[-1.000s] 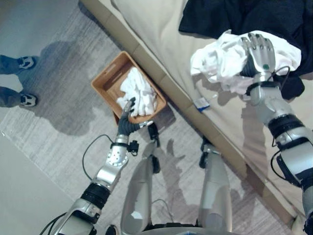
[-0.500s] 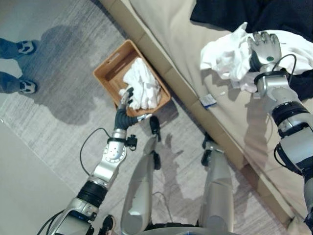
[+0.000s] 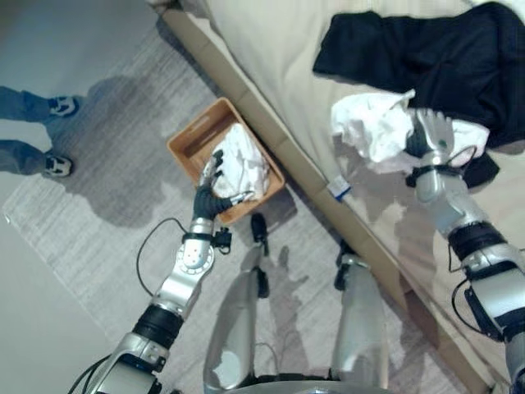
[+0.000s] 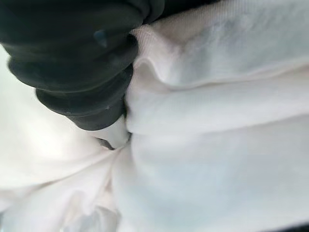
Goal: Pick up clothes into the bucket
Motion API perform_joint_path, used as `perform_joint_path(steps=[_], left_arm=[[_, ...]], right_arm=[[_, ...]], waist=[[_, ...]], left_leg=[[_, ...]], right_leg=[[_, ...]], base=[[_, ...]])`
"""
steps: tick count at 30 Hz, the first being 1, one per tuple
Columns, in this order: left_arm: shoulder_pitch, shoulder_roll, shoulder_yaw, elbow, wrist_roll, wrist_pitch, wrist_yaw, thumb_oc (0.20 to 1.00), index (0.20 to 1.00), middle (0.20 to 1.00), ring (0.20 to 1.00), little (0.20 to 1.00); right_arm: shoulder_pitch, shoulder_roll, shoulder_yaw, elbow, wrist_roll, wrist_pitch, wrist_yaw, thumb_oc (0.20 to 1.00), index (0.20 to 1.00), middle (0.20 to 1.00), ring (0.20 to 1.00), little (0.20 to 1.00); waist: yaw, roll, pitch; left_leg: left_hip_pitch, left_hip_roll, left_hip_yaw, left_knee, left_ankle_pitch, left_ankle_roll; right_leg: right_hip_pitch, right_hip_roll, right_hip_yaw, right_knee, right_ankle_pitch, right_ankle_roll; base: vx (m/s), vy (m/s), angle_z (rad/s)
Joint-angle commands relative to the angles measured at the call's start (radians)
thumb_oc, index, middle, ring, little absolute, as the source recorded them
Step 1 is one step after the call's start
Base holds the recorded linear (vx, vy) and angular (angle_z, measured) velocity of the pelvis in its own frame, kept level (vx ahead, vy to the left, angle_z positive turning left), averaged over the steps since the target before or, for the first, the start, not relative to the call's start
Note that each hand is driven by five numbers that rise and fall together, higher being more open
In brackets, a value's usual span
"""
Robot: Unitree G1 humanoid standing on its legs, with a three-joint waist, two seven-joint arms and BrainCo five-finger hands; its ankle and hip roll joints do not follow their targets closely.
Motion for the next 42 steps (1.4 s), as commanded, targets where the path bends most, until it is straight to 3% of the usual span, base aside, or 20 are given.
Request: perform_joint_path(steps=[1, 7, 9, 10, 13, 14, 16, 19, 22, 25, 34, 39, 40, 42], left_arm=[[0.027, 0.021, 0.035, 0.022, 0.07, -0.033, 0.019, 1.0, 1.0, 1.0, 1.0, 1.0], [0.058, 0.039, 0.041, 0.04, 0.078, -0.032, -0.02, 1.0, 1.0, 1.0, 1.0, 1.0], [0.073, 0.048, 0.046, 0.039, 0.06, -0.038, -0.052, 1.0, 1.0, 1.0, 1.0, 1.0], [0.08, 0.057, 0.043, 0.034, 0.031, -0.039, -0.103, 1.0, 1.0, 1.0, 1.0, 1.0], [0.085, 0.069, 0.036, 0.021, 0.009, -0.041, -0.155, 1.0, 1.0, 1.0, 1.0, 1.0], [0.084, 0.077, 0.027, -0.006, -0.03, -0.045, -0.211, 1.0, 1.0, 1.0, 1.0, 1.0], [0.083, 0.078, 0.025, -0.011, -0.052, -0.044, -0.236, 1.0, 1.0, 1.0, 1.0, 1.0], [0.08, 0.078, 0.001, -0.037, -0.173, -0.044, -0.35, 1.0, 1.0, 1.0, 1.0, 1.0], [0.087, 0.044, -0.035, -0.041, -0.353, -0.017, -0.481, 1.0, 1.0, 1.0, 1.0, 1.0], [0.084, 0.034, -0.061, -0.063, -0.397, -0.012, -0.514, 1.0, 1.0, 1.0, 1.0, 1.0], [0.016, 0.007, -0.152, -0.081, -0.238, -0.019, -0.471, 1.0, 1.0, 1.0, 1.0, 1.0], [-0.034, 0.029, -0.181, -0.115, -0.064, -0.028, -0.418, 1.0, 1.0, 1.0, 1.0, 1.0], [-0.052, 0.037, -0.17, -0.137, 0.074, -0.024, -0.358, 1.0, 1.0, 1.0, 1.0, 1.0], [-0.054, 0.029, -0.152, -0.148, 0.166, -0.015, -0.304, 1.0, 1.0, 1.0, 1.0, 1.0]], right_arm=[[0.069, 0.031, -0.113, -0.109, 0.152, -0.123, -0.048, 0.2, 0.2, 0.2, 0.2, 0.2], [0.209, 0.099, -0.244, -0.212, 0.385, -0.235, 0.012, 0.2, 0.2, 0.2, 0.2, 0.2], [0.249, 0.121, -0.264, -0.254, 0.462, -0.275, 0.06, 0.2, 0.2, 0.2, 0.2, 0.2], [0.275, 0.146, -0.266, -0.301, 0.551, -0.309, 0.135, 0.2, 0.2, 0.2, 0.2, 0.2], [0.311, 0.156, -0.262, -0.362, 0.626, -0.334, 0.223, 0.2, 0.2, 0.2, 0.2, 0.2], [0.333, 0.163, -0.251, -0.399, 0.695, -0.341, 0.302, 0.2, 0.2, 0.2, 0.2, 0.2], [0.345, 0.171, -0.244, -0.406, 0.71, -0.339, 0.327, 0.2, 0.2, 0.2, 0.2, 0.2], [0.371, 0.177, -0.204, -0.459, 0.761, -0.332, 0.426, 0.2, 0.2, 0.2, 0.2, 0.2], [0.387, 0.193, -0.164, -0.427, 0.706, -0.311, 0.455, 0.2, 0.2, 0.2, 0.2, 0.2], [0.388, 0.225, -0.15, -0.384, 0.684, -0.309, 0.447, 0.2, 0.2, 0.2, 0.2, 0.2], [0.376, 0.251, -0.003, -0.331, 0.494, -0.284, 0.47, 0.2, 0.2, 0.2, 0.2, 0.2], [0.365, 0.228, 0.052, -0.339, 0.402, -0.286, 0.48, 0.2, 0.2, 0.2, 0.2, 0.2], [0.362, 0.214, 0.074, -0.346, 0.343, -0.282, 0.482, 0.2, 0.2, 0.2, 0.2, 0.2], [0.356, 0.204, 0.086, -0.355, 0.294, -0.284, 0.477, 0.2, 0.2, 0.2, 0.2, 0.2]], waist=[[-0.003, -0.081, -0.047], [-0.015, -0.113, -0.107], [-0.018, -0.119, -0.135], [-0.021, -0.125, -0.168], [-0.026, -0.133, -0.2], [-0.028, -0.136, -0.234], [-0.03, -0.138, -0.253], [-0.032, -0.144, -0.297], [-0.032, -0.15, -0.35], [-0.031, -0.151, -0.368], [-0.029, -0.154, -0.419], [-0.027, -0.154, -0.429], [-0.023, -0.153, -0.431], [-0.02, -0.157, -0.434]], left_leg=[[0.102, 0.062, -0.012, 0.12, -0.146, -0.062], [0.245, 0.062, -0.011, 0.042, -0.136, -0.065], [0.284, 0.066, -0.01, 0.026, -0.14, -0.067], [0.325, 0.069, -0.009, 0.008, -0.14, -0.069], [0.363, 0.067, -0.002, -0.014, -0.134, -0.069], [0.391, 0.071, -0.001, -0.026, -0.134, -0.071], [0.406, 0.074, 0.001, -0.035, -0.134, -0.072], [0.452, 0.079, 0.009, -0.054, -0.135, -0.075], [0.502, 0.084, 0.02, -0.075, -0.143, -0.075], [0.525, 0.086, 0.026, -0.086, -0.145, -0.076], [0.579, 0.094, 0.038, -0.118, -0.147, -0.078], [0.596, 0.096, 0.041, -0.125, -0.15, -0.078], [0.604, 0.098, 0.041, -0.126, -0.156, -0.078], [0.602, 0.096, 0.04, -0.129, -0.152, -0.077]], right_leg=[[0.105, 0.011, -0.001, -0.167, 0.206, 0.031], [0.26, 0.024, -0.022, -0.26, 0.22, 0.042], [0.307, 0.035, -0.025, -0.287, 0.215, 0.045], [0.35, 0.045, -0.026, -0.31, 0.214, 0.046], [0.39, 0.053, -0.028, -0.334, 0.216, 0.047], [0.415, 0.061, -0.032, -0.347, 0.21, 0.048], [0.428, 0.063, -0.033, -0.355, 0.208, 0.05], [0.464, 0.074, -0.033, -0.373, 0.204, 0.05], [0.508, 0.082, -0.032, -0.397, 0.201, 0.051], [0.527, 0.087, -0.028, -0.412, 0.202, 0.052], [0.568, 0.106, -0.02, -0.433, 0.196, 0.052], [0.577, 0.11, -0.018, -0.434, 0.192, 0.055], [0.585, 0.114, -0.018, -0.435, 0.186, 0.057], [0.584, 0.112, -0.018, -0.438, 0.19, 0.056]], base=[[0.1, 0.009, 0.1], [0.13, 0.006, -0.04], [0.14, 0.022, 0.0], [0.14, 0.031, -0.02], [0.13, 0.027, -0.05], [0.13, 0.014, -0.04], [0.12, -0.002, -0.03], [0.13, 0.001, -0.03], [0.15, -0.014, -0.02], [0.1, -0.007, -0.02], [0.06, -0.013, -0.07], [0.04, -0.005, -0.04], [0.0, 0.0, 0.0], [0.02, -0.007, -0.01]])
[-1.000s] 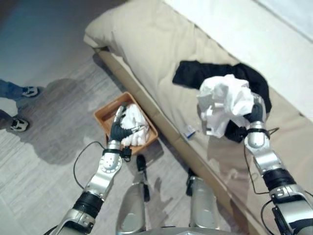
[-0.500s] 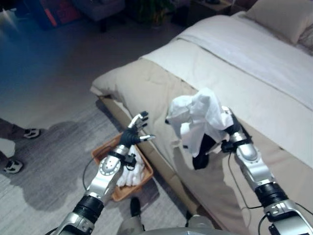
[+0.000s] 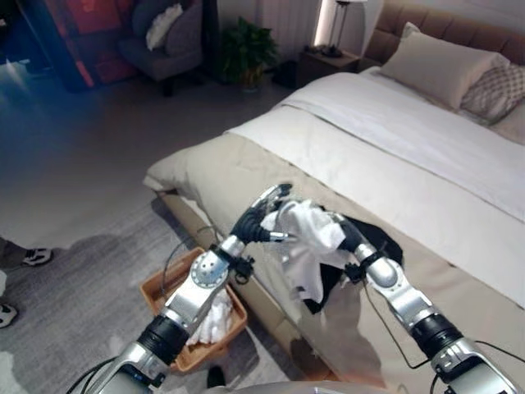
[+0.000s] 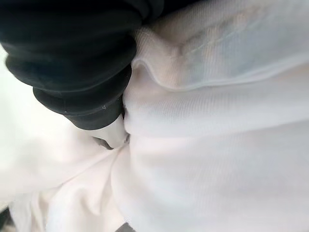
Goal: Pick up clothes into the bucket
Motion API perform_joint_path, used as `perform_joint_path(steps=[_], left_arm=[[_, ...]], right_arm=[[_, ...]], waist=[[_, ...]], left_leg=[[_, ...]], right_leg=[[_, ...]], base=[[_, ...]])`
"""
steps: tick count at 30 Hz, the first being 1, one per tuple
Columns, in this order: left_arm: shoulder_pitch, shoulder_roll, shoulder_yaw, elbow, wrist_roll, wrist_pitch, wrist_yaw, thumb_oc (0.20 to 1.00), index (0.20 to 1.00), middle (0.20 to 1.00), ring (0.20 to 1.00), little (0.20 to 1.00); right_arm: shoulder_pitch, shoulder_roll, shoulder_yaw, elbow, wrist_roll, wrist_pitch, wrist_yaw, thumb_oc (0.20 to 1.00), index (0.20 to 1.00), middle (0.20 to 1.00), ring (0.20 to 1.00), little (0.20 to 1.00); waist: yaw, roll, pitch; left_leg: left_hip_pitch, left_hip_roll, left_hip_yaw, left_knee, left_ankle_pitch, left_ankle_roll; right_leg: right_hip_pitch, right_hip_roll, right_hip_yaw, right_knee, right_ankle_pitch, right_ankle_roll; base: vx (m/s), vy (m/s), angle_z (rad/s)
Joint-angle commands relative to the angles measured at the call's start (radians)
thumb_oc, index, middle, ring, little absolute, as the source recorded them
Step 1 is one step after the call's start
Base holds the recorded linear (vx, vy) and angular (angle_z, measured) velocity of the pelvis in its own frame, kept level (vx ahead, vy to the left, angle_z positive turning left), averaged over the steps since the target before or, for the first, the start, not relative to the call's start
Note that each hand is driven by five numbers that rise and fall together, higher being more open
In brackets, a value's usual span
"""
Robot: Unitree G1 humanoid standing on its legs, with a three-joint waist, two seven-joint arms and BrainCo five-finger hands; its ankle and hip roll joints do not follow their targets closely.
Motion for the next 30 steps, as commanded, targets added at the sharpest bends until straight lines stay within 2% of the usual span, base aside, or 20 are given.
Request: perform_joint_path(steps=[1, 7, 9, 10, 11, 12, 14, 20, 25, 28, 30], left_arm=[[-0.08, -0.001, 0.025, -0.031, 0.214, -0.037, 0.11, 1.0, 1.0, 1.0, 1.0, 1.0], [-0.13, 0.035, 0.021, -0.087, 0.458, -0.024, 0.123, 1.0, 1.0, 1.0, 1.0, 1.0], [-0.155, 0.065, 0.022, -0.101, 0.558, 0.004, 0.111, 1.0, 1.0, 1.0, 1.0, 1.0], [-0.155, 0.065, 0.022, -0.101, 0.558, 0.004, 0.111, 1.0, 1.0, 1.0, 1.0, 1.0], [-0.163, 0.083, 0.037, -0.118, 0.645, 0.016, 0.136, 1.0, 1.0, 1.0, 1.0, 1.0], [-0.162, 0.083, 0.036, -0.118, 0.645, 0.017, 0.137, 1.0, 1.0, 1.0, 1.0, 1.0], [-0.173, 0.131, 0.058, -0.152, 0.792, 0.033, 0.143, 1.0, 1.0, 1.0, 1.0, 1.0], [-0.218, 0.178, 0.063, -0.203, 0.888, 0.065, 0.069, 1.0, 1.0, 1.0, 1.0, 1.0], [-0.233, 0.203, 0.089, -0.244, 0.863, 0.066, 0.011, 1.0, 1.0, 1.0, 1.0, 1.0], [-0.246, 0.223, 0.092, -0.253, 0.836, 0.049, -0.002, 1.0, 1.0, 1.0, 1.0, 1.0], [-0.228, 0.256, 0.116, -0.282, 0.837, 0.044, -0.012, 1.0, 1.0, 1.0, 1.0, 1.0]], right_arm=[[-0.106, -0.013, -0.001, -0.068, -0.083, -0.071, -0.013, 0.2, 0.2, 0.2, 0.2, 0.2], [-0.093, -0.035, 0.008, -0.123, -0.122, -0.076, 0.007, 0.2, 0.2, 0.2, 0.2, 0.2], [-0.089, -0.043, 0.004, -0.132, -0.13, -0.071, 0.014, 0.2, 0.2, 0.2, 0.2, 0.2], [-0.089, -0.043, 0.004, -0.132, -0.13, -0.071, 0.014, 0.2, 0.2, 0.2, 0.2, 0.2], [-0.082, -0.048, -0.002, -0.143, -0.128, -0.064, 0.025, 0.2, 0.2, 0.2, 0.2, 0.2], [-0.082, -0.048, -0.002, -0.143, -0.128, -0.064, 0.025, 0.2, 0.2, 0.2, 0.2, 0.2], [-0.07, -0.058, -0.021, -0.167, -0.114, -0.061, 0.04, 0.2, 0.2, 0.2, 0.2, 0.2], [-0.083, -0.025, -0.045, -0.27, -0.104, 0.003, 0.07, 0.2, 0.2, 0.2, 0.2, 0.2], [-0.082, -0.032, -0.078, -0.289, -0.089, 0.02, 0.096, 0.2, 0.2, 0.2, 0.2, 0.2], [-0.067, -0.069, -0.092, -0.236, -0.09, -0.011, 0.091, 0.2, 0.2, 0.2, 0.2, 0.2], [-0.018, -0.106, -0.123, -0.27, -0.081, -0.029, 0.102, 0.2, 0.2, 0.2, 0.2, 0.2]], waist=[[0.022, -0.035, -0.016], [0.02, -0.036, -0.023], [0.019, -0.034, -0.027], [0.019, -0.034, -0.027], [0.018, -0.035, -0.028], [0.018, -0.035, -0.028], [0.018, -0.033, -0.03], [0.012, -0.033, -0.033], [0.008, -0.03, -0.038], [0.004, -0.03, -0.04], [0.0, -0.029, -0.042]], left_leg=[[0.071, 0.012, 0.005, 0.023, -0.093, -0.016], [0.074, 0.012, 0.002, 0.021, -0.098, -0.015], [0.076, 0.01, 0.003, 0.019, -0.1, -0.014], [0.076, 0.01, 0.003, 0.019, -0.1, -0.014], [0.078, 0.009, 0.003, 0.018, -0.101, -0.014], [0.078, 0.009, 0.003, 0.018, -0.101, -0.014], [0.079, 0.008, 0.005, 0.017, -0.102, -0.014], [0.075, 0.003, 0.006, 0.014, -0.095, -0.008], [0.083, 0.001, 0.01, 0.014, -0.107, -0.008], [0.085, -0.001, 0.013, 0.014, -0.107, -0.008], [0.088, -0.001, 0.013, 0.011, -0.107, -0.009]], right_leg=[[-0.07, -0.038, 0.044, 0.012, 0.116, 0.043], [-0.067, -0.038, 0.042, 0.015, 0.111, 0.045], [-0.065, -0.038, 0.043, 0.014, 0.11, 0.047], [-0.065, -0.038, 0.043, 0.014, 0.11, 0.047], [-0.064, -0.039, 0.041, 0.013, 0.11, 0.047], [-0.064, -0.039, 0.041, 0.013, 0.11, 0.047], [-0.064, -0.039, 0.043, 0.011, 0.11, 0.049], [-0.07, -0.044, 0.043, 0.01, 0.12, 0.046], [-0.068, -0.044, 0.047, 0.008, 0.115, 0.05], [-0.066, -0.044, 0.049, 0.007, 0.115, 0.052], [-0.065, -0.043, 0.053, 0.008, 0.117, 0.053]], base=[[0.0, 0.0, 0.0], [0.0, 0.0, 0.0], [0.0, 0.0, 0.0], [0.0, 0.0, 0.0], [0.0, 0.0, 0.0], [0.0, 0.0, 0.0], [0.0, 0.0, 0.0], [-0.01, 0.001, 0.0], [0.0, 0.0, 0.0], [0.0, 0.0, 0.0], [0.0, 0.0, 0.0]])
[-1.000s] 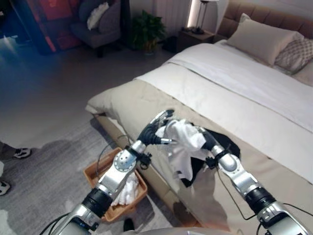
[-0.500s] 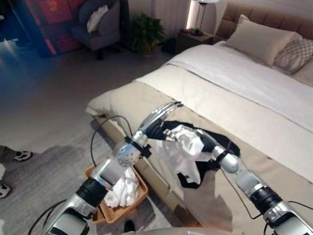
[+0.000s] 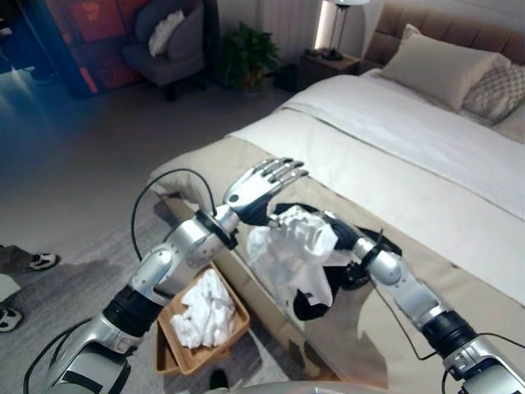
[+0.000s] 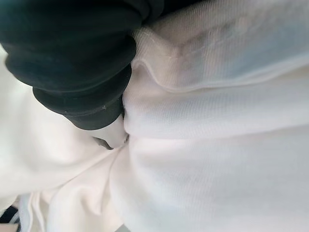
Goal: Pick up clothes into the bucket
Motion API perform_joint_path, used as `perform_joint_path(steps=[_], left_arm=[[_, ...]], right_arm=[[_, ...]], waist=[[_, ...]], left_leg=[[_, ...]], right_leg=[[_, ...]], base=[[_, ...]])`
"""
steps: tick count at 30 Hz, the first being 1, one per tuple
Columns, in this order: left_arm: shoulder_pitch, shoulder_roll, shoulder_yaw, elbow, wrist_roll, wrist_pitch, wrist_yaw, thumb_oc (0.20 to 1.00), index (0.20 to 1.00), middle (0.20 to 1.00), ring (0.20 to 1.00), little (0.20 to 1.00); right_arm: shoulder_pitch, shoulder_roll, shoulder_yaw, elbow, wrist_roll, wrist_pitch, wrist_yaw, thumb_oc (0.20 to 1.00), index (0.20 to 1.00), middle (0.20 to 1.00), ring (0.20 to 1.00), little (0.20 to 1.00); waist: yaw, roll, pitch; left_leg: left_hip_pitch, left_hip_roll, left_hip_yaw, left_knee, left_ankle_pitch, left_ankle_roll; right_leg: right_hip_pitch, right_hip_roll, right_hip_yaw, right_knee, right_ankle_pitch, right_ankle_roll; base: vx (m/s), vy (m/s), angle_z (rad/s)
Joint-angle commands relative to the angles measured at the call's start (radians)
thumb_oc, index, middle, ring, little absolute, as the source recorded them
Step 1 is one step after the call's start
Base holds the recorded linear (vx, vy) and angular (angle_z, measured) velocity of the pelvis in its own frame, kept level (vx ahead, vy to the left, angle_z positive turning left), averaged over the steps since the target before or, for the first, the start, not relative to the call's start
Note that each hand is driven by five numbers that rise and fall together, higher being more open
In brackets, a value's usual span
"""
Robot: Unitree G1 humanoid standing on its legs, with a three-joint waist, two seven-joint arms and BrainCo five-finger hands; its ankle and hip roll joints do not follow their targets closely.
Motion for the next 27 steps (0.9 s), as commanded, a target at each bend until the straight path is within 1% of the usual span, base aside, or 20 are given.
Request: perform_joint_path(steps=[1, 5, 7, 8, 10, 17, 19, 21, 24, 25, 27], left_arm=[[-0.076, 0.041, 0.064, -0.028, -0.055, -0.023, -0.013, 1.0, 1.0, 1.0, 1.0, 1.0], [-0.025, 0.029, 0.119, 0.015, -0.22, -0.045, -0.013, 1.0, 1.0, 1.0, 1.0, 1.0], [0.019, 0.008, 0.138, 0.078, -0.304, -0.06, 0.008, 1.0, 1.0, 1.0, 1.0, 1.0], [0.036, 0.004, 0.131, 0.117, -0.358, -0.064, -0.016, 1.0, 1.0, 1.0, 1.0, 1.0], [0.045, -0.005, 0.134, 0.143, -0.379, -0.07, -0.005, 1.0, 1.0, 1.0, 1.0, 1.0], [0.06, -0.075, 0.075, 0.287, -0.418, -0.088, 0.024, 1.0, 1.0, 1.0, 1.0, 1.0], [0.052, -0.088, 0.054, 0.312, -0.435, -0.09, 0.019, 1.0, 1.0, 1.0, 1.0, 1.0], [0.045, -0.105, 0.032, 0.332, -0.478, -0.087, -0.01, 1.0, 1.0, 1.0, 1.0, 1.0], [0.041, -0.112, 0.022, 0.352, -0.489, -0.087, -0.012, 1.0, 1.0, 1.0, 1.0, 1.0], [0.036, -0.121, 0.009, 0.357, -0.526, -0.088, -0.031, 1.0, 1.0, 1.0, 1.0, 1.0], [0.034, -0.141, -0.003, 0.363, -0.579, -0.087, -0.033, 1.0, 1.0, 1.0, 1.0, 1.0]], right_arm=[[-0.029, -0.033, -0.083, -0.099, 0.053, -0.081, -0.004, 0.2, 0.2, 0.2, 0.2, 0.2], [-0.008, -0.039, -0.118, -0.12, 0.08, -0.092, 0.003, 0.2, 0.2, 0.2, 0.2, 0.2], [0.005, -0.035, -0.137, -0.129, 0.12, -0.102, 0.007, 0.2, 0.2, 0.2, 0.2, 0.2], [0.012, -0.026, -0.153, -0.138, 0.148, -0.112, 0.004, 0.2, 0.2, 0.2, 0.2, 0.2], [0.018, -0.022, -0.157, -0.152, 0.164, -0.118, 0.009, 0.2, 0.2, 0.2, 0.2, 0.2], [0.006, -0.009, -0.158, -0.202, 0.208, -0.157, -0.002, 0.2, 0.2, 0.2, 0.2, 0.2], [0.002, -0.008, -0.158, -0.229, 0.218, -0.163, -0.002, 0.2, 0.2, 0.2, 0.2, 0.2], [-0.001, -0.006, -0.155, -0.257, 0.227, -0.167, 0.0, 0.2, 0.2, 0.2, 0.2, 0.2], [-0.004, -0.005, -0.15, -0.265, 0.229, -0.168, 0.001, 0.2, 0.2, 0.2, 0.2, 0.2], [-0.011, -0.007, -0.142, -0.28, 0.23, -0.17, 0.002, 0.2, 0.2, 0.2, 0.2, 0.2], [-0.025, -0.006, -0.122, -0.311, 0.235, -0.17, 0.009, 0.2, 0.2, 0.2, 0.2, 0.2]], waist=[[0.0, -0.041, -0.036], [-0.003, -0.04, -0.041], [-0.008, -0.038, -0.043], [-0.013, -0.037, -0.044], [-0.013, -0.038, -0.044], [-0.022, -0.039, -0.044], [-0.025, -0.04, -0.043], [-0.027, -0.039, -0.043], [-0.028, -0.039, -0.045], [-0.03, -0.039, -0.046], [-0.033, -0.041, -0.046]], left_leg=[[0.087, 0.001, 0.012, 0.011, -0.107, -0.009], [0.09, -0.002, 0.016, 0.01, -0.107, -0.009], [0.093, -0.002, 0.02, 0.01, -0.108, -0.01], [0.094, -0.002, 0.022, 0.011, -0.108, -0.01], [0.096, -0.003, 0.025, 0.011, -0.108, -0.01], [0.097, -0.004, 0.031, 0.011, -0.109, -0.01], [0.097, -0.004, 0.032, 0.011, -0.109, -0.01], [0.098, -0.005, 0.033, 0.011, -0.109, -0.009], [0.099, -0.006, 0.034, 0.011, -0.109, -0.009], [0.1, -0.005, 0.036, 0.011, -0.11, -0.008], [0.102, -0.005, 0.038, 0.011, -0.11, -0.009]], right_leg=[[-0.07, -0.042, 0.053, 0.017, 0.115, 0.054], [-0.07, -0.044, 0.054, 0.017, 0.118, 0.053], [-0.071, -0.045, 0.057, 0.019, 0.119, 0.053], [-0.071, -0.044, 0.06, 0.019, 0.12, 0.053], [-0.071, -0.044, 0.062, 0.018, 0.12, 0.053], [-0.072, -0.045, 0.068, 0.02, 0.121, 0.056], [-0.073, -0.045, 0.069, 0.02, 0.121, 0.056], [-0.074, -0.045, 0.071, 0.022, 0.121, 0.056], [-0.074, -0.044, 0.072, 0.022, 0.121, 0.056], [-0.074, -0.044, 0.073, 0.022, 0.121, 0.056], [-0.073, -0.043, 0.074, 0.021, 0.121, 0.056]], base=[[0.0, 0.0, 0.0], [0.0, 0.005, -0.03], [0.02, 0.016, -0.1], [0.01, 0.011, -0.1], [0.01, 0.009, -0.09], [0.0, 0.001, -0.01], [0.01, 0.001, -0.04], [0.02, 0.001, -0.06], [0.01, 0.0, -0.01], [0.0, 0.0, 0.0], [0.0, 0.0, 0.0]])
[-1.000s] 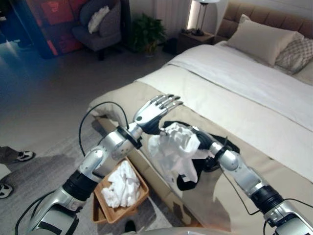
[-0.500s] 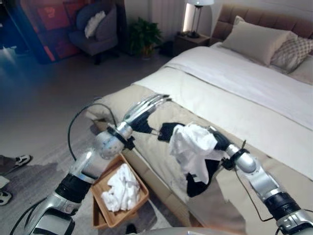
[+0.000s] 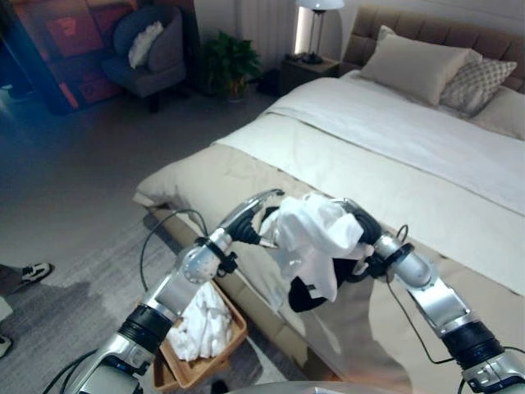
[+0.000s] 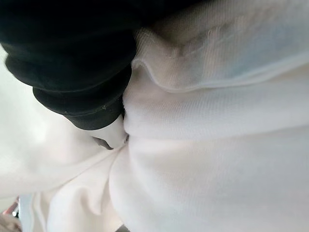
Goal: Pick up clothes into the bucket
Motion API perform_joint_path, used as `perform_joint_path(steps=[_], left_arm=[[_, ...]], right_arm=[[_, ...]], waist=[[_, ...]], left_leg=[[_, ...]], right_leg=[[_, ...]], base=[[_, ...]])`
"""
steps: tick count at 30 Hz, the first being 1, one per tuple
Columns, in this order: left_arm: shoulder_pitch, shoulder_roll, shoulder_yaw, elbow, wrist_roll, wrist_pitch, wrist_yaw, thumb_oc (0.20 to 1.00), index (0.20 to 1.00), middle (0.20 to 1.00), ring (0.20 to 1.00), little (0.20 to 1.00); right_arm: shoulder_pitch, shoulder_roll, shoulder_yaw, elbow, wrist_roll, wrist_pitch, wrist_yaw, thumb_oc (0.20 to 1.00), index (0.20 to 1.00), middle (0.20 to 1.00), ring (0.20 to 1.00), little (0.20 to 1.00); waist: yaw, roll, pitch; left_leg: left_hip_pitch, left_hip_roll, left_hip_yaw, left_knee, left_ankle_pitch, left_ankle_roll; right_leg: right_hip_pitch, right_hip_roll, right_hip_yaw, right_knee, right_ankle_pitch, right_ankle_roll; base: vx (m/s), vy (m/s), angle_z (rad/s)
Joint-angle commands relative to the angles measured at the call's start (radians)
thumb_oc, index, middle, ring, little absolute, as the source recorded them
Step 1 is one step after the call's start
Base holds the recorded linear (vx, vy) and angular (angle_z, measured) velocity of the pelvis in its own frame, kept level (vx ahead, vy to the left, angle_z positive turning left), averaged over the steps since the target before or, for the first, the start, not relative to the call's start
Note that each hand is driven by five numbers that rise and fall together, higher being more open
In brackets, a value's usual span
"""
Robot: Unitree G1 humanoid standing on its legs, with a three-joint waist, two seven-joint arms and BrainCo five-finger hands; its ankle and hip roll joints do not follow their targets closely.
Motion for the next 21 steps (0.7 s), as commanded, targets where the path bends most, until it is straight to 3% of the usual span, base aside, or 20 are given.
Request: perform_joint_path(steps=[1, 9, 15, 21], left_arm=[[-0.094, -0.011, -0.013, 0.059, -0.11, -0.045, -0.002, 1.0, 1.0, 1.0, 1.0, 1.0], [-0.147, -0.042, -0.065, 0.06, -0.181, -0.035, -0.012, 1.0, 1.0, 1.0, 1.0, 1.0], [-0.174, -0.085, -0.102, 0.073, -0.362, -0.016, -0.047, 1.0, 1.0, 1.0, 1.0, 1.0], [-0.189, -0.121, -0.123, 0.091, -0.412, -0.012, -0.04, 1.0, 1.0, 1.0, 1.0, 1.0]], right_arm=[[-0.112, 0.029, -0.017, -0.135, 0.07, -0.093, -0.012, 0.2, 0.2, 0.2, 0.2, 0.2], [-0.158, 0.04, 0.05, -0.184, 0.089, -0.087, 0.007, 0.2, 0.2, 0.2, 0.2, 0.2], [-0.2, 0.06, 0.115, -0.206, 0.131, -0.077, 0.024, 0.2, 0.2, 0.2, 0.2, 0.2], [-0.217, 0.065, 0.142, -0.224, 0.163, -0.076, 0.03, 0.2, 0.2, 0.2, 0.2, 0.2]], waist=[[0.001, -0.052, -0.032], [-0.002, -0.054, -0.032], [-0.004, -0.054, -0.03], [-0.008, -0.056, -0.031]], left_leg=[[0.071, -0.008, 0.001, 0.012, -0.099, 0.003], [0.066, -0.005, 0.0, 0.011, -0.095, 0.002], [0.066, -0.008, 0.0, 0.011, -0.095, 0.003], [0.068, -0.009, 0.002, 0.011, -0.095, 0.004]], right_leg=[[-0.08, -0.044, 0.04, 0.023, 0.121, 0.055], [-0.081, -0.045, 0.037, 0.023, 0.121, 0.054], [-0.079, -0.045, 0.039, 0.023, 0.123, 0.054], [-0.079, -0.046, 0.04, 0.024, 0.124, 0.054]], base=[[0.0, 0.0, 0.0], [0.0, 0.0, 0.0], [0.0, 0.0, 0.0], [0.0, 0.0, 0.0]])
